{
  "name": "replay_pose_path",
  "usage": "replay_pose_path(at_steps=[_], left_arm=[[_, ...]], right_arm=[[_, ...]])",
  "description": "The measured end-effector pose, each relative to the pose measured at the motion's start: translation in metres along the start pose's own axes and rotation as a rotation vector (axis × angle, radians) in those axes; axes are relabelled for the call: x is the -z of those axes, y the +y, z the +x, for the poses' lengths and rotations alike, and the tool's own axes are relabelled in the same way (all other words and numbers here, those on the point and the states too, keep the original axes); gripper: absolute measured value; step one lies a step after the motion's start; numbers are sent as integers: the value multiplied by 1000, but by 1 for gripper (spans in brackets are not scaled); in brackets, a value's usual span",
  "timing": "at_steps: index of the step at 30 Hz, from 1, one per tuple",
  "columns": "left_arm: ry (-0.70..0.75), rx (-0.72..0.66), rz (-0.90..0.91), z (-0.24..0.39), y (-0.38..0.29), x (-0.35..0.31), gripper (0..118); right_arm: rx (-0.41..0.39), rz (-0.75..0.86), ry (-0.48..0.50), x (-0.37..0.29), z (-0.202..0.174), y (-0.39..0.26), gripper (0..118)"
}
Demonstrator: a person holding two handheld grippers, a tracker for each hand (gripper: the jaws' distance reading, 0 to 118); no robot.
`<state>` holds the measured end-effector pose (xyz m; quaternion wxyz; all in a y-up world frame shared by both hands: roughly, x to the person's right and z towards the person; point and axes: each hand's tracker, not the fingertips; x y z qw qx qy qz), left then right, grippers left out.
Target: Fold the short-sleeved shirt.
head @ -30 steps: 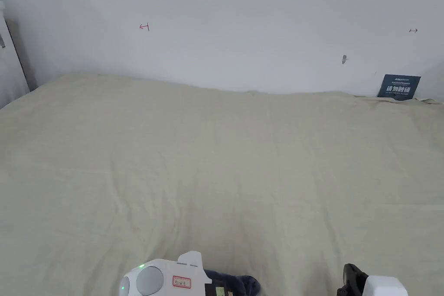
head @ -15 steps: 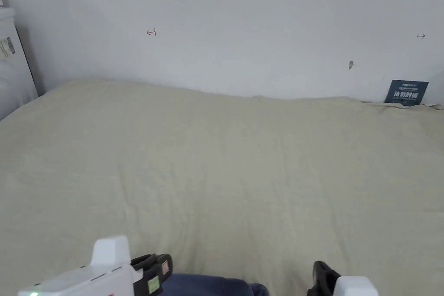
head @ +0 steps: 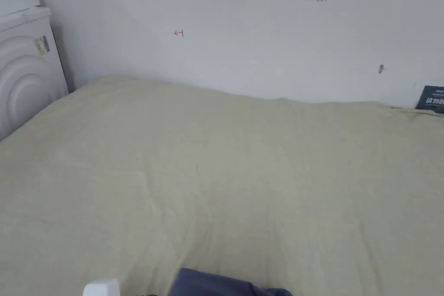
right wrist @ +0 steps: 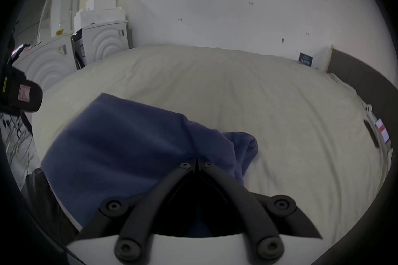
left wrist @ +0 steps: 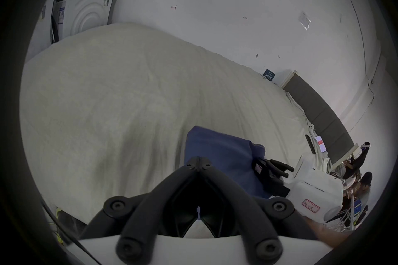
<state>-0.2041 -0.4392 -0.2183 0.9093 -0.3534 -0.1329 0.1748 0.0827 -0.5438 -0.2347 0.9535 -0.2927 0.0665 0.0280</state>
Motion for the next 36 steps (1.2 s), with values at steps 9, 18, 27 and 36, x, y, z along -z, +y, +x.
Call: replay_pose_path(at_steps=[9, 18, 27, 36], left_arm=[[-173, -95, -236, -29, 20, 61, 66], [-233, -65, -388, -40, 32, 112, 80], [-229, -18, -422, -28, 34, 113, 51], [-184, 38, -416, -22, 39, 105, 16]], right_arm=[[-4, 4, 1, -1, 3, -1, 1], [6, 7, 14, -7, 5, 0, 1], [2, 13, 12, -4, 6, -3, 1], [11, 44, 24, -13, 5, -1, 1]])
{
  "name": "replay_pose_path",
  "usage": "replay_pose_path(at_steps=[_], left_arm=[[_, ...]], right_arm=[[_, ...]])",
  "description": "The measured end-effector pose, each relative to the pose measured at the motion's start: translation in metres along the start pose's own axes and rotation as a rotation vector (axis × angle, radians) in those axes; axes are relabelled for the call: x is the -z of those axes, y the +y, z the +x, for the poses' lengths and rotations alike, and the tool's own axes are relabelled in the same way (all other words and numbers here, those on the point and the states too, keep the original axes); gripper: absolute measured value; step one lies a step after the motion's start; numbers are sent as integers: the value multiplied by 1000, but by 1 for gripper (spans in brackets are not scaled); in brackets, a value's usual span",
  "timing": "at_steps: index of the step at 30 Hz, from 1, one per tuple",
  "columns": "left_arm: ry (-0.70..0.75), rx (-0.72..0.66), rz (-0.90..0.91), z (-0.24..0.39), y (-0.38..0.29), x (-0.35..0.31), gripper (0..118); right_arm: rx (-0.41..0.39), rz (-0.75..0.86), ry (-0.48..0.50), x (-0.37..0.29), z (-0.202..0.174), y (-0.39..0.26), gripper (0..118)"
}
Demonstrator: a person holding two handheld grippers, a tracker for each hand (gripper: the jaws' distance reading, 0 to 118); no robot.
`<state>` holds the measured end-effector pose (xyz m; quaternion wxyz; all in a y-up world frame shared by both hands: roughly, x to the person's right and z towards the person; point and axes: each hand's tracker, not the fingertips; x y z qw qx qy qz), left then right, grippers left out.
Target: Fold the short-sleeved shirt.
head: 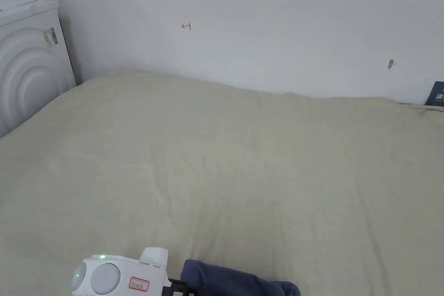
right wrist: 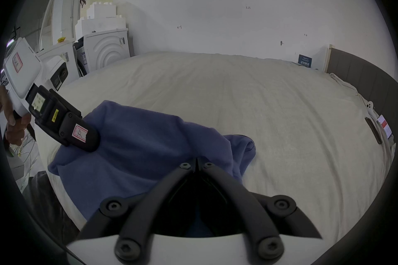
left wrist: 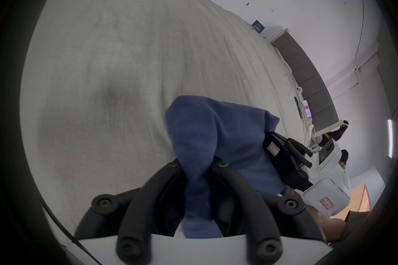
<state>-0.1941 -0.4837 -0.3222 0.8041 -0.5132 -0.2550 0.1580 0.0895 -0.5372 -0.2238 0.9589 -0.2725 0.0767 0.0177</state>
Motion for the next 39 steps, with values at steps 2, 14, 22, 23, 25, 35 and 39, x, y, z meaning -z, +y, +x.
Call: replay_pose_path(at_steps=[2, 14, 22, 23, 25, 35, 39], left_arm=[[10, 20, 10, 6, 1, -8, 14], [12, 85, 53, 14, 3, -55, 10], [43, 117, 94, -11, 20, -107, 10], [61, 119, 99, -18, 24, -117, 10], [87, 120, 101, -34, 30, -133, 10], [245, 91, 119, -116, 52, -211, 10], [313, 39, 117, -156, 57, -231, 10]], right_arm=[[-8, 9, -5, -5, 0, 3, 1], [-8, 81, -64, -43, 38, 20, 1], [5, 99, -79, -52, 49, 24, 1], [6, 101, -79, -53, 49, 24, 1], [1, 103, -84, -53, 50, 24, 1], [5, 112, -135, -59, 64, 28, 1], [14, 118, -170, -60, 73, 31, 1]])
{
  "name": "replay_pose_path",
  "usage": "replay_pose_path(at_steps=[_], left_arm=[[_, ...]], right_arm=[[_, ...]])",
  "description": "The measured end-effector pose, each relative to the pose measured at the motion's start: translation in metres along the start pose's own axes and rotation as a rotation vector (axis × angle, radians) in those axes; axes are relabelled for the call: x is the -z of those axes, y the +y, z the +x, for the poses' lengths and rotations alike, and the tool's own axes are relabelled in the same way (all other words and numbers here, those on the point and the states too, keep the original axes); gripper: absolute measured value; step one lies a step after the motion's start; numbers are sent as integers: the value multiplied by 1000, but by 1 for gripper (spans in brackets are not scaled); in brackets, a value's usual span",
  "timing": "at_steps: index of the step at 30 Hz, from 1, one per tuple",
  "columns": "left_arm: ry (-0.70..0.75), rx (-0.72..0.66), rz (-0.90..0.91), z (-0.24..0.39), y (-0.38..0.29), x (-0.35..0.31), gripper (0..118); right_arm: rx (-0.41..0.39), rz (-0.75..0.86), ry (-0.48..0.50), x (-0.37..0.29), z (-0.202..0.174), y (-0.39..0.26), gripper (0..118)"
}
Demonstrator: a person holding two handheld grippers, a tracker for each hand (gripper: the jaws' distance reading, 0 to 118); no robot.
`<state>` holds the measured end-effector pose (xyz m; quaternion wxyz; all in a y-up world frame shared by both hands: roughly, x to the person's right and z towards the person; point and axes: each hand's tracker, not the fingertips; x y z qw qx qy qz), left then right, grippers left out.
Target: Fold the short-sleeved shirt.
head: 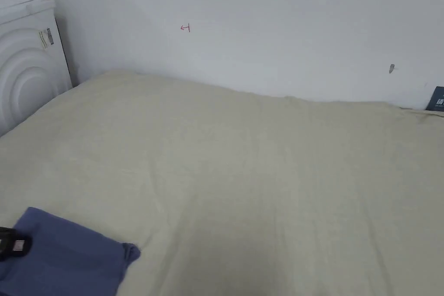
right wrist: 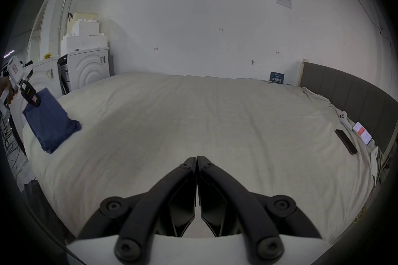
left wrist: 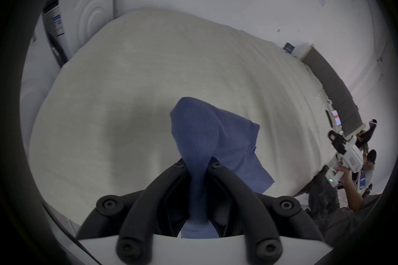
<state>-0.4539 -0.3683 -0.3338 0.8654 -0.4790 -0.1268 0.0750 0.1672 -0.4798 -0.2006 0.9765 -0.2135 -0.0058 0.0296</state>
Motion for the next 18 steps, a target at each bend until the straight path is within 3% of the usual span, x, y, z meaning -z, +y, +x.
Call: replay_pose_path(at_steps=[6, 15, 18], left_arm=[[157, -86, -47, -51, 11, 5, 10], [207, -130, -123, -80, 14, 48, 12], [220, -171, -123, -86, 14, 52, 28]], right_arm=[[9, -2, -41, 2, 10, 3, 1], [0, -27, -54, 8, 6, 0, 1], [1, -32, -49, 8, 2, 0, 1]])
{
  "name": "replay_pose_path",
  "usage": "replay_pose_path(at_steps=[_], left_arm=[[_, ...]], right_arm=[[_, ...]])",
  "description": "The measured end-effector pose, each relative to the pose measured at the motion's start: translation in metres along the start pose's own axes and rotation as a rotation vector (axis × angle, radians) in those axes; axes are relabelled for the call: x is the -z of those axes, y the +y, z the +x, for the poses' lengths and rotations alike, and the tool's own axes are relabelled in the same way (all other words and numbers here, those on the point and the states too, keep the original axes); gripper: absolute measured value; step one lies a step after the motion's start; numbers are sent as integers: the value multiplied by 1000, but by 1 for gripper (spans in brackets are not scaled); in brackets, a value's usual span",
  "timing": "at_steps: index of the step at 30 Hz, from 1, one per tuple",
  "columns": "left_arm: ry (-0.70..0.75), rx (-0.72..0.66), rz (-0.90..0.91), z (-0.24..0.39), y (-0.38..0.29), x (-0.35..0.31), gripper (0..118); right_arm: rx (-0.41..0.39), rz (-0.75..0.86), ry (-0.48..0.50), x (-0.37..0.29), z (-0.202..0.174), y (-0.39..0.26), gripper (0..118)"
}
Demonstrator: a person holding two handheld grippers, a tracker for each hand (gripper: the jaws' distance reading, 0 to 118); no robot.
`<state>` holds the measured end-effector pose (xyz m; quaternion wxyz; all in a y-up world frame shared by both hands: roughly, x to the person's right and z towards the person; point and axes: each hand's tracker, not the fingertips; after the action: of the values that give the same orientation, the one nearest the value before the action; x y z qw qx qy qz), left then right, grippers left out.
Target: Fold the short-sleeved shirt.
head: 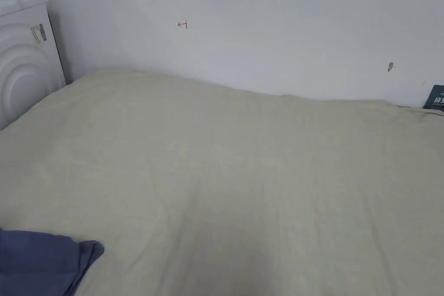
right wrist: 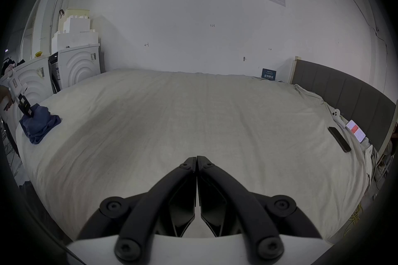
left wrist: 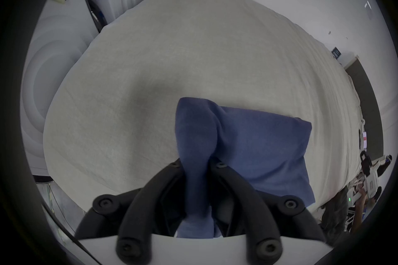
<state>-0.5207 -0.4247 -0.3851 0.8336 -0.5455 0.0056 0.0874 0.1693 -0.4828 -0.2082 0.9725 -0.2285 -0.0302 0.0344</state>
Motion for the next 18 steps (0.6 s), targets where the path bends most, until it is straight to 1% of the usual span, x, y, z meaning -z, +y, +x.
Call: replay_pose_path(at_steps=[1, 2, 3, 4, 5, 6, 8, 11, 15, 17, 18], left_arm=[[1, 4, 12, 0, -1, -2, 41], [26, 15, 32, -2, -2, -2, 41], [63, 41, 46, -1, -3, -4, 45], [96, 58, 58, 1, -5, -7, 55], [125, 73, 73, 2, -6, -11, 67], [145, 81, 109, 5, -9, -17, 73], [152, 101, 172, 14, -14, -30, 74], [129, 128, 331, 41, -29, -49, 73], [116, 182, 511, 100, -52, -64, 72], [105, 192, 588, 133, -62, -67, 66], [93, 205, 623, 153, -69, -69, 61]], right_arm=[[2, 1, 1, 0, -1, 0, 1], [4, 1, 2, 1, -1, 0, 1], [4, -1, 4, 2, -2, 0, 1], [6, -1, 6, 2, -2, 1, 1], [8, -1, 7, 2, -2, 1, 1], [10, 0, 9, 3, -2, 2, 1], [15, 5, 14, 3, -1, 4, 1], [22, 11, 15, 5, 1, 8, 1], [36, 35, 6, 7, 8, 19, 1], [40, 53, -6, 8, 12, 27, 1], [44, 63, -9, 9, 15, 31, 1]])
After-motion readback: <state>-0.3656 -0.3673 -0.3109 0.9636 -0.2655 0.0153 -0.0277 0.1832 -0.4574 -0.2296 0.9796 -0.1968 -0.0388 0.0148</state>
